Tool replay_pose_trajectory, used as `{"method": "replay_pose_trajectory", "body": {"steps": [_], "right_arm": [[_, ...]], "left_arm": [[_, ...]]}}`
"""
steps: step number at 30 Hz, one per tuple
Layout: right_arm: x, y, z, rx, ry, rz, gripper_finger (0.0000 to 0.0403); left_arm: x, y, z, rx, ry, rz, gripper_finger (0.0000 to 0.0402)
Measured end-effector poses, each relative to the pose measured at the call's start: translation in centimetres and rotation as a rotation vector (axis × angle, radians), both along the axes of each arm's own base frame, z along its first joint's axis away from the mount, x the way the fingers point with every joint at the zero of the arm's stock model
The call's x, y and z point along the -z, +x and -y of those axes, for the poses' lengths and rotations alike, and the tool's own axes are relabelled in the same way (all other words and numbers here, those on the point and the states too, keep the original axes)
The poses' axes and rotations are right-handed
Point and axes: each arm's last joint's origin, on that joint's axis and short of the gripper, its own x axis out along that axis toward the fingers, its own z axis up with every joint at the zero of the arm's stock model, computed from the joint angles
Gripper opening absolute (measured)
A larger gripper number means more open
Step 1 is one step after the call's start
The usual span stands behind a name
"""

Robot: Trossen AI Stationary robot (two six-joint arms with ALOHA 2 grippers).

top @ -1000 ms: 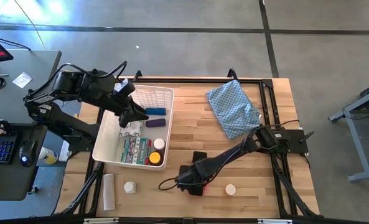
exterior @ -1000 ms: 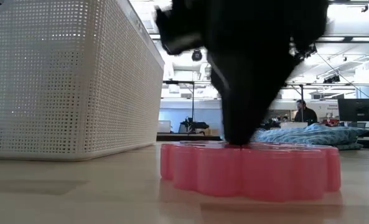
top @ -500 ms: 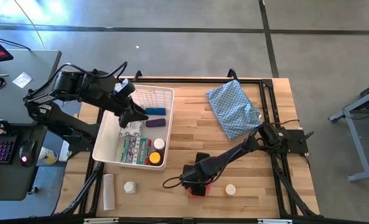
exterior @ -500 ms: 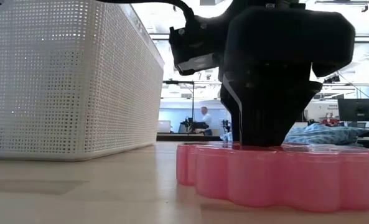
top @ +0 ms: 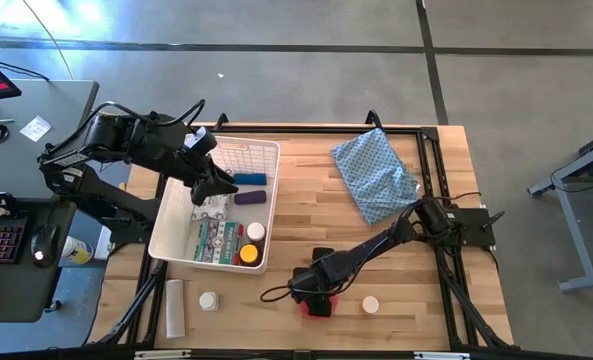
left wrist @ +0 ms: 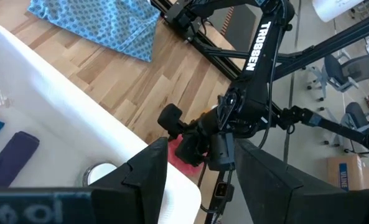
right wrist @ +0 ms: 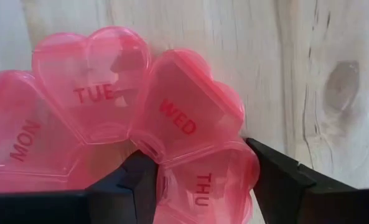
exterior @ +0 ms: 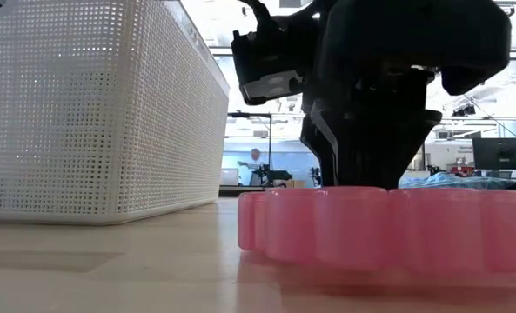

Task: Pick & place medical supplies in basket/bin
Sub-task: Put the pink pill organizer into the white bin

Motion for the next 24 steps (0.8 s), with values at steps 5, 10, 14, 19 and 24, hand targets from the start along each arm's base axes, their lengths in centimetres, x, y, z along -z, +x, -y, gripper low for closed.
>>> {"method": "replay_pose_trajectory", "body": {"steps": [5,10,14,19,24], "right_arm": [[-2.1,-0.1,1.5,0.029,-0.019,0.025,0.0195],[-8.2,-1.0,4.1,0.105,-0.071,0.149,0.0206],[-12.9,-2.6,5.9,0.147,-0.089,0.248,0.0198],[-20.0,-5.0,8.9,0.208,-0.08,0.492,0.0198],[-24.6,-5.8,11.5,0.229,-0.042,0.764,0.02]], "left_arm": [[0.0,0.0,0.0,0.001,0.001,0.0,0.0216],[0.0,0.0,0.0,0.001,0.001,-0.002,0.0216],[0.0,0.0,0.0,0.002,0.002,-0.002,0.0216],[0.0,0.0,0.0,0.004,0.003,-0.004,0.0216],[0.0,0.0,0.0,0.007,0.018,-0.002,0.0216]]}}
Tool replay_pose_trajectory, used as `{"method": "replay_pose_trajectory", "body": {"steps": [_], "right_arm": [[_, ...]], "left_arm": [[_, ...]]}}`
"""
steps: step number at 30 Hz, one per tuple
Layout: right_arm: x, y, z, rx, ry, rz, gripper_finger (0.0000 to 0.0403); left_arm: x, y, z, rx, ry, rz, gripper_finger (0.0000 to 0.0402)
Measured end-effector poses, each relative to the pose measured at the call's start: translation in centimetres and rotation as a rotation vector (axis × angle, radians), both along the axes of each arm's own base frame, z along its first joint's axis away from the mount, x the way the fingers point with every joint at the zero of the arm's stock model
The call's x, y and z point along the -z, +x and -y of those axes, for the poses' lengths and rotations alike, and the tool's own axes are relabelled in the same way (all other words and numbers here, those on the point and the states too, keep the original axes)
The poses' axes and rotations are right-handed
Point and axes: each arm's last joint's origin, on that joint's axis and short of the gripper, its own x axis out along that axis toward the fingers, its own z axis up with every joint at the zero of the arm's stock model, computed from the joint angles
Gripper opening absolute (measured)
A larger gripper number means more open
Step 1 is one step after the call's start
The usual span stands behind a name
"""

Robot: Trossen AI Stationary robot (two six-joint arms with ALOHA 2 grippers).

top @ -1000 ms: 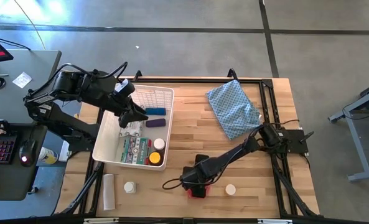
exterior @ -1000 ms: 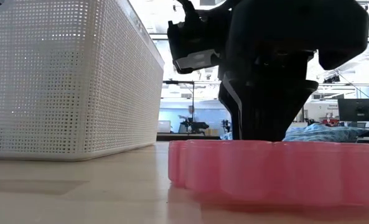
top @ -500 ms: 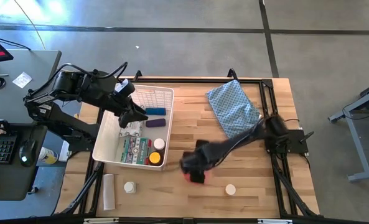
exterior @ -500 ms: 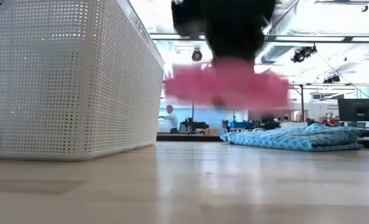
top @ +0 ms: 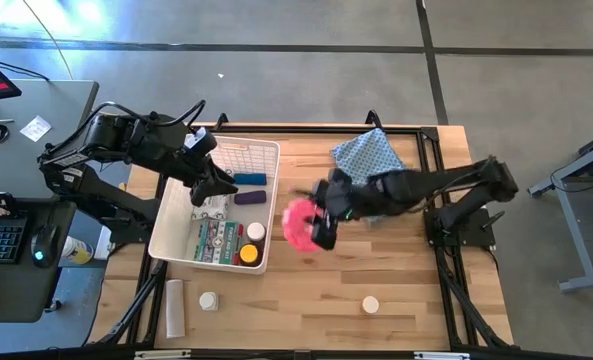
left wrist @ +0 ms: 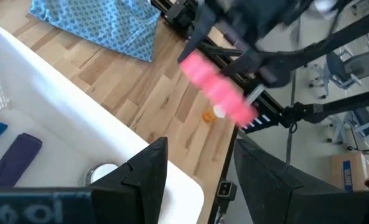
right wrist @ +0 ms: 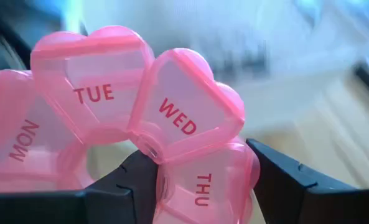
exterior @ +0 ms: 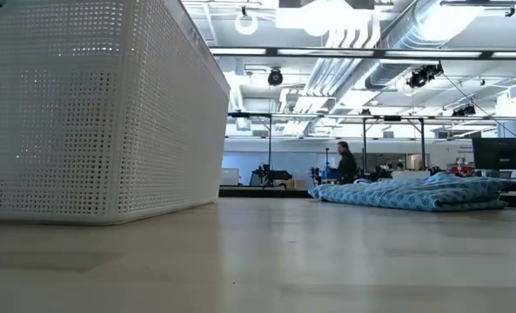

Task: Pick & place medical supplies in basket/bin
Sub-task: Put the pink pill organizer into the white bin

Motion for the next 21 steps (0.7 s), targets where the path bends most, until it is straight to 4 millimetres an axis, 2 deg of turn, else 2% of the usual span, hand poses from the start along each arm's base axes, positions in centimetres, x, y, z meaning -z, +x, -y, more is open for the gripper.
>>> {"method": "replay_pose_trajectory", "body": {"steps": [3,5,11,14,18,21], "right_arm": [[-1.6,0.7,1.3,0.023,0.009,0.163,0.0199],[-1.9,1.5,2.0,0.036,0.001,0.222,0.0199],[-0.9,3.9,3.9,0.071,-0.028,0.286,0.0198],[-0.1,4.9,4.9,0.098,-0.048,0.292,0.0198],[0.2,5.3,6.1,0.163,-0.076,0.299,0.0198],[0.1,5.2,6.9,0.237,-0.113,0.298,0.0198]], "left_arm": [[-0.1,0.0,0.0,-0.015,0.01,0.009,0.0216],[-0.2,-0.4,-0.1,-0.018,0.023,0.016,0.0216],[-1.0,-2.6,-0.3,-0.064,0.052,0.076,0.0216],[-1.2,-3.0,-0.5,-0.105,0.043,0.093,0.0216],[-1.4,-2.8,-0.5,-0.189,-0.033,0.119,0.0216],[-1.1,-1.7,-0.5,-0.206,-0.054,0.097,0.0216]]}}
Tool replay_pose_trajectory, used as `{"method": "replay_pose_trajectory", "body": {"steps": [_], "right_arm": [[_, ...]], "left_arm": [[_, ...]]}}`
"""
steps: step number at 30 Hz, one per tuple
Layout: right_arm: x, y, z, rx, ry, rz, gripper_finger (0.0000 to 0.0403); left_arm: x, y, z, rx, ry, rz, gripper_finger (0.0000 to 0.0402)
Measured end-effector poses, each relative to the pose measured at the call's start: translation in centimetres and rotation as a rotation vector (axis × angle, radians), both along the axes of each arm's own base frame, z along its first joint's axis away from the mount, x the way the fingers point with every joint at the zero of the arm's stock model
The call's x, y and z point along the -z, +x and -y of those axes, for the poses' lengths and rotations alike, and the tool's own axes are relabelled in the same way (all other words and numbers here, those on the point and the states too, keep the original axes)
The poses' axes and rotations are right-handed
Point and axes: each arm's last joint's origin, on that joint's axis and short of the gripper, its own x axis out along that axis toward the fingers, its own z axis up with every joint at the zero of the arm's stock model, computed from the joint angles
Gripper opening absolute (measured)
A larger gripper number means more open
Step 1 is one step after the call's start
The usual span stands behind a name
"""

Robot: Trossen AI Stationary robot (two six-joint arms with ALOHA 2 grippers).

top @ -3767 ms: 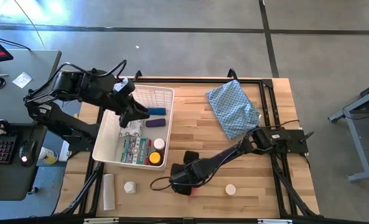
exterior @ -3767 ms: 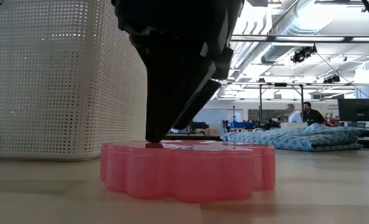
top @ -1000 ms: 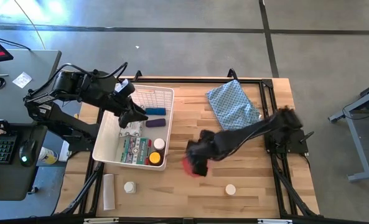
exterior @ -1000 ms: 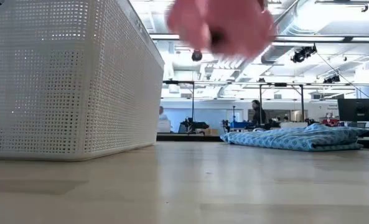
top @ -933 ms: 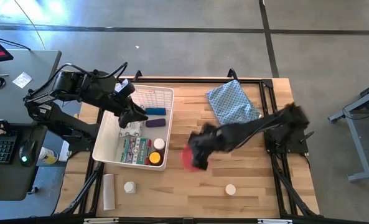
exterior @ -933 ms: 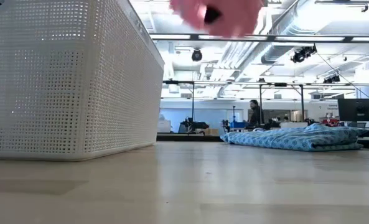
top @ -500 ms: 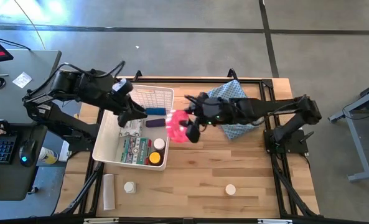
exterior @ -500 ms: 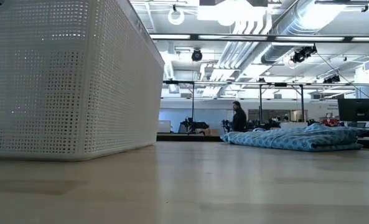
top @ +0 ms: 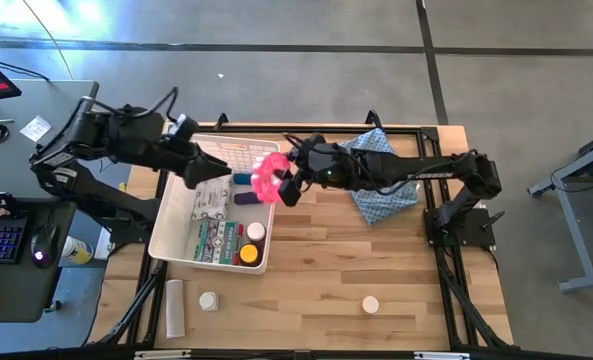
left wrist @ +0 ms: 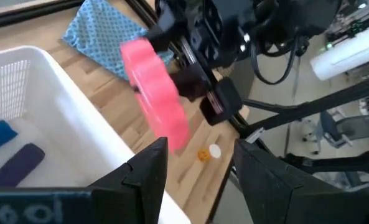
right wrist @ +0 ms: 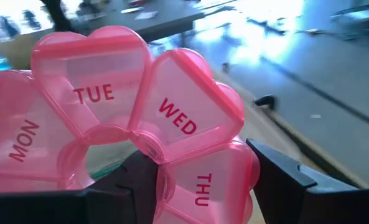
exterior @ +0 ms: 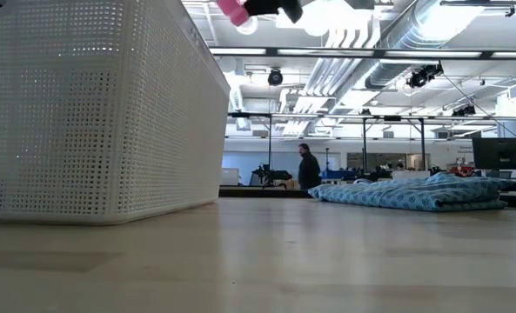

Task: Pick & place medical supplies in basket/bin
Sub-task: Put the pink pill organizer into the white bin

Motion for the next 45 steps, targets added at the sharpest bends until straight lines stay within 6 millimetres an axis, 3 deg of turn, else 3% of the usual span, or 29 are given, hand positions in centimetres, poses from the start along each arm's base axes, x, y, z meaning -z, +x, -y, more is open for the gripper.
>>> {"method": "replay_pose_trajectory", "body": {"steps": [6,12,23,30,35,43,45], "right_arm": [[-0.5,-0.4,1.0,0.072,-0.019,0.013,0.0198],[-0.6,-0.5,0.4,0.039,-0.011,0.014,0.0198],[-1.2,-1.0,-0.3,0.021,-0.013,0.028,0.0198],[-1.2,-0.9,-0.3,0.019,-0.008,0.029,0.0198],[-1.2,-0.9,-0.4,0.014,-0.006,0.027,0.02],[-1.1,-0.9,-0.3,0.008,-0.011,0.019,0.0205],[-1.1,-0.9,-0.3,0.018,-0.026,0.011,0.021]], "left_arm": [[0.4,2.9,-0.1,-0.043,0.039,0.003,0.0216],[1.8,6.0,0.0,-0.076,0.051,-0.064,0.0232],[3.4,7.6,0.0,-0.086,0.03,-0.177,0.0338],[3.8,8.2,0.1,-0.08,0.013,-0.201,0.0354],[3.9,8.7,0.1,-0.058,0.049,-0.198,0.0317],[4.1,9.0,0.1,-0.074,0.041,-0.204,0.0157],[4.2,8.9,0.0,-0.082,0.039,-0.214,0.0149]]}}
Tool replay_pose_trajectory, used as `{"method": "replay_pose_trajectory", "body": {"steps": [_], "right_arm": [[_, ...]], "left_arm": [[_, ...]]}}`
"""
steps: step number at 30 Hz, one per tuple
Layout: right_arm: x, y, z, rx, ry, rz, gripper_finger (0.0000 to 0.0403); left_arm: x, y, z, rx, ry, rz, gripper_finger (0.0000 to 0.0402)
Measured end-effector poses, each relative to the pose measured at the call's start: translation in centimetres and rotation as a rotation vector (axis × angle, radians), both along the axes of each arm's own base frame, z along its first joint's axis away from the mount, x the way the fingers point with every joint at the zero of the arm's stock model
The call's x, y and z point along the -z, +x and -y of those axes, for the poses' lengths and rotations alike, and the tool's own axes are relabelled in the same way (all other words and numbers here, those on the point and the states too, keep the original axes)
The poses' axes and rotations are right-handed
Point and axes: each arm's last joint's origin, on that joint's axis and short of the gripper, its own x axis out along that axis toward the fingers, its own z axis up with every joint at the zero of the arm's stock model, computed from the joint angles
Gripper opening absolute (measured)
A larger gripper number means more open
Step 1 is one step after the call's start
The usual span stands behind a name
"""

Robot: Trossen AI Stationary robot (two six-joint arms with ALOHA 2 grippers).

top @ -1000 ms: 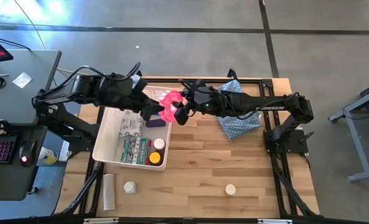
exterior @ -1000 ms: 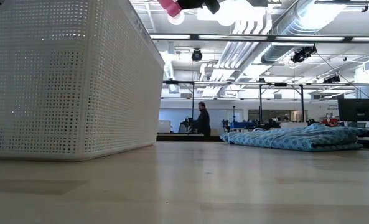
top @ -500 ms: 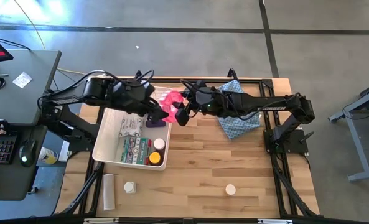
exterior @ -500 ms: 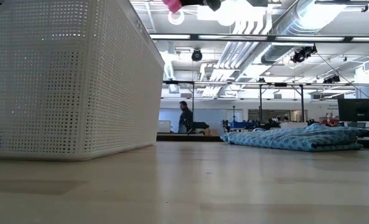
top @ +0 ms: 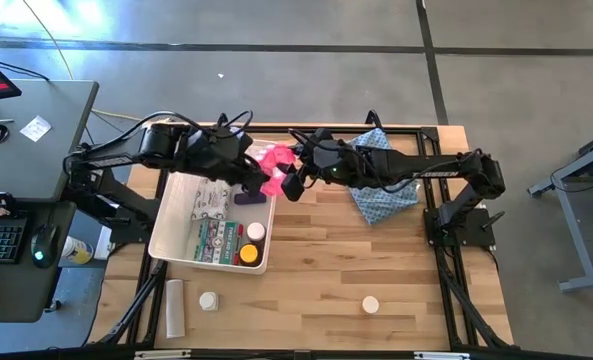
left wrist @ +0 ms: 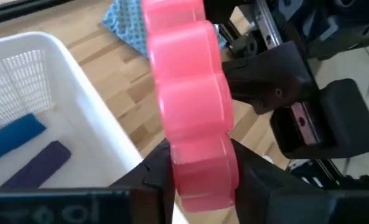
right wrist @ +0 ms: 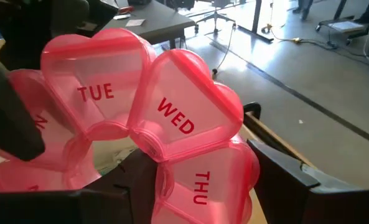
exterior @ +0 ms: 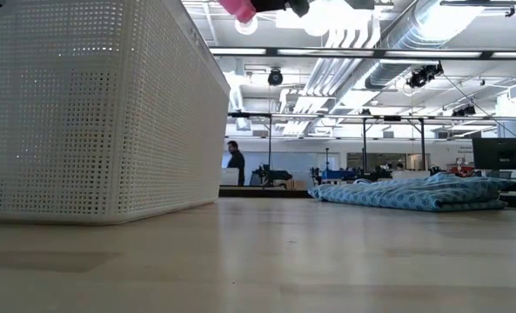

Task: Pick & place medical supplies in basket/bin
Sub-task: Put the pink pill organizer into the white bin

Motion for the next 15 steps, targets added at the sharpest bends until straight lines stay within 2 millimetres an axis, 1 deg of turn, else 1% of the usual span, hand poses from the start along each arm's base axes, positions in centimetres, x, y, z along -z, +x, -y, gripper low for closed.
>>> {"method": "replay_pose_trajectory", "body": {"steps": [2,4,9,13,15], "right_arm": [[0.0,-0.1,-0.1,0.001,-0.006,-0.002,0.022],[-0.1,-0.2,-0.2,-0.009,-0.001,-0.008,0.0236],[-0.7,-1.1,-0.1,0.016,0.011,-0.008,0.0273],[-0.8,-1.6,-0.3,-0.015,0.051,-0.028,0.028],[-0.8,-1.6,-0.6,-0.043,0.059,-0.036,0.028]], "left_arm": [[0.1,-0.1,0.0,0.002,0.008,-0.019,0.0148],[0.4,-0.4,0.0,0.006,0.017,-0.055,0.0133],[0.6,-1.8,-0.1,-0.023,0.028,-0.134,0.0134],[0.9,-3.0,-0.1,-0.029,0.025,-0.213,0.0136],[1.1,-3.9,-0.2,-0.013,0.045,-0.286,0.0137]]}}
